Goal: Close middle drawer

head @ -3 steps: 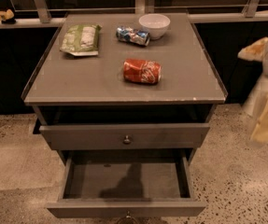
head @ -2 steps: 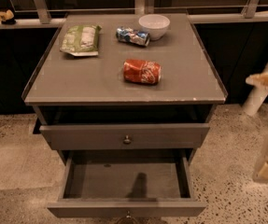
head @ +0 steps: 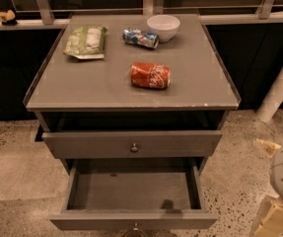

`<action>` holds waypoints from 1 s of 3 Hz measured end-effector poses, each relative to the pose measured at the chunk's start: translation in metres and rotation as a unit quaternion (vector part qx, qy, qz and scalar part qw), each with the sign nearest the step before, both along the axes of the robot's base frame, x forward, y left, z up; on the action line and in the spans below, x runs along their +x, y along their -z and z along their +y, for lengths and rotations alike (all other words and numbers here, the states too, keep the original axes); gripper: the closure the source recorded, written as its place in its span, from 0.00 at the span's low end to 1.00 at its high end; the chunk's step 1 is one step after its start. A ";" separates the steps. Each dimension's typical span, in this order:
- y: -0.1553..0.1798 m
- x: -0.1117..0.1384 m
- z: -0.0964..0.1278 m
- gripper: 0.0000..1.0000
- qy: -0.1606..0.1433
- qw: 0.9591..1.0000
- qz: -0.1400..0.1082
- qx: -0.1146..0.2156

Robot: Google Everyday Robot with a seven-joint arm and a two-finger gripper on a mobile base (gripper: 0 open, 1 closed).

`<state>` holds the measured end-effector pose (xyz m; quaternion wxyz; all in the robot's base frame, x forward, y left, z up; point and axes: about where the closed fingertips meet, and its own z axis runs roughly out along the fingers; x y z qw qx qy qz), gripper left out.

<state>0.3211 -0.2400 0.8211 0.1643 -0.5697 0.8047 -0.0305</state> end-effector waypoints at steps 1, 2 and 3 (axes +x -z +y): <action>0.055 0.002 -0.001 0.00 0.018 1.000 0.022 0.011; 0.107 0.011 -0.002 0.00 0.045 0.998 0.049 0.018; 0.105 0.014 0.001 0.00 0.039 0.998 0.053 0.012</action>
Offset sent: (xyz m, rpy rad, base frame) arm 0.0237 -0.0048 -0.1657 0.0462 0.1581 -0.1511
